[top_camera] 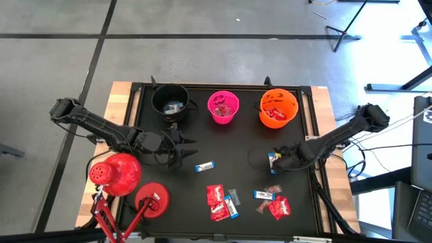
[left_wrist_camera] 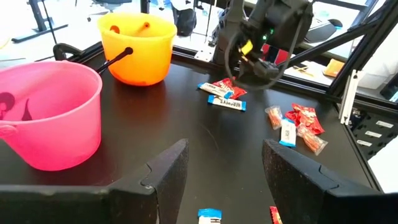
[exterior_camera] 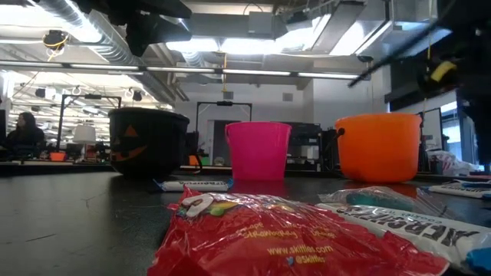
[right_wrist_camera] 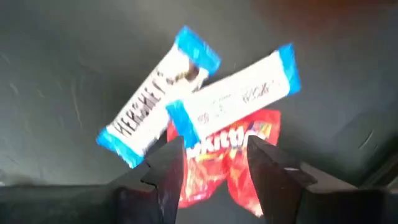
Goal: Organize candy in baskets
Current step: Put the red candy into the orange bucket
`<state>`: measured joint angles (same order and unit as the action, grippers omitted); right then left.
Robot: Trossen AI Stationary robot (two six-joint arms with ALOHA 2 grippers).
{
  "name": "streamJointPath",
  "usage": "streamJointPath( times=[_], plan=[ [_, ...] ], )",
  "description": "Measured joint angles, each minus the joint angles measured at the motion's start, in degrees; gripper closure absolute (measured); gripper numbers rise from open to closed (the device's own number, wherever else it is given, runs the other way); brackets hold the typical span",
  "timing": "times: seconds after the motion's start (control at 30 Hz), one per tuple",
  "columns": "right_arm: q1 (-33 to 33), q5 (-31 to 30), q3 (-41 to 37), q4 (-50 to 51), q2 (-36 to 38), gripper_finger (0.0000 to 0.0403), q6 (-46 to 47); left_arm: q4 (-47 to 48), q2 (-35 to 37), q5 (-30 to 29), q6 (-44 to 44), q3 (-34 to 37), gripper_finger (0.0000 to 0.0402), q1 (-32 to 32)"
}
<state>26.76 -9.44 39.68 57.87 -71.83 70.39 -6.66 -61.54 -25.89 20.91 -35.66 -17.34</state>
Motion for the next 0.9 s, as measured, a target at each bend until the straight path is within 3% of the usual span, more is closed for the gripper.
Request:
streamJointPath(
  times=[0.17,0.6,0.9],
  plan=[
    [2.76,3.05,0.00,-0.09,-3.05,0.0230,-0.06,0.09,-0.01,0.00,-0.02,0.00,0.0206,0.00],
    [5.85,3.05,-1.93,-1.26,-3.28,0.0234,4.25,0.11,-0.01,0.00,0.00,0.00,0.0206,0.00],
    [5.90,7.03,-8.88,-7.47,-3.00,0.0301,7.39,0.13,0.00,-0.01,-0.02,0.00,0.0206,0.00]
  ],
)
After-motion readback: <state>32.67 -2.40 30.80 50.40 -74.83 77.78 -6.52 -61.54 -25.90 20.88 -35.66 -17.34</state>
